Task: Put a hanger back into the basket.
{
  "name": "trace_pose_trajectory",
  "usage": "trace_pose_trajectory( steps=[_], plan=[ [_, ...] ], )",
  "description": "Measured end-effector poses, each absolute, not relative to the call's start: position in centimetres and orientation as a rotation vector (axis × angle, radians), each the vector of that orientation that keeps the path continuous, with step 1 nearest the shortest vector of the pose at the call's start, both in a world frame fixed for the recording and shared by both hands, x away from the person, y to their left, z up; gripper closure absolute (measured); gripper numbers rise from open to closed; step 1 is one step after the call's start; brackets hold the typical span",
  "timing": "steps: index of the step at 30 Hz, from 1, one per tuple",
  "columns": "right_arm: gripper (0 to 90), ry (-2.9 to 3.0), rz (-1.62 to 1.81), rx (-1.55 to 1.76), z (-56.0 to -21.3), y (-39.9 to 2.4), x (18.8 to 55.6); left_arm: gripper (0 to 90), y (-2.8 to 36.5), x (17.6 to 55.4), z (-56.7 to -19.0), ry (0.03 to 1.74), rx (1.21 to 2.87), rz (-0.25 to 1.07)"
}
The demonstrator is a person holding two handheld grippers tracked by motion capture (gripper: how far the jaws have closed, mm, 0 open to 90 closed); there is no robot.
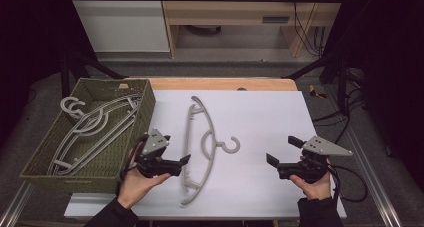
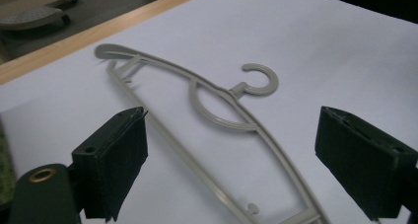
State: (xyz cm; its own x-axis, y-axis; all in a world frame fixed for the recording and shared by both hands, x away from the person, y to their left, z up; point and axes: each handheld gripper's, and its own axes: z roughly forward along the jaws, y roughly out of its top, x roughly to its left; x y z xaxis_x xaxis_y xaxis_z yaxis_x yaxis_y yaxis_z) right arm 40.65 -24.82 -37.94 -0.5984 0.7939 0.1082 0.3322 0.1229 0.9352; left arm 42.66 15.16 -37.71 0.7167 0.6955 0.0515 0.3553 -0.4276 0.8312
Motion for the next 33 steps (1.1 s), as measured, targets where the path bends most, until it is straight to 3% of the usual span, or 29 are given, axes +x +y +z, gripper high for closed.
trace_pose_trajectory(
  steps=[11,16,33],
  plan=[
    [2.2,1.987,1.479,1.075,-37.9,-24.7,40.5,21.2,11.0,42.8,-41.4,0.792,2.153,0.389],
    [2.2,2.001,1.479,1.062,-38.0,-24.6,40.6,35.5,10.0,43.1,-43.5,0.791,2.237,0.318],
    [2.2,2.007,1.480,1.060,-38.0,-24.5,40.6,62.2,8.0,43.7,-46.7,0.825,2.366,0.279]
  ],
)
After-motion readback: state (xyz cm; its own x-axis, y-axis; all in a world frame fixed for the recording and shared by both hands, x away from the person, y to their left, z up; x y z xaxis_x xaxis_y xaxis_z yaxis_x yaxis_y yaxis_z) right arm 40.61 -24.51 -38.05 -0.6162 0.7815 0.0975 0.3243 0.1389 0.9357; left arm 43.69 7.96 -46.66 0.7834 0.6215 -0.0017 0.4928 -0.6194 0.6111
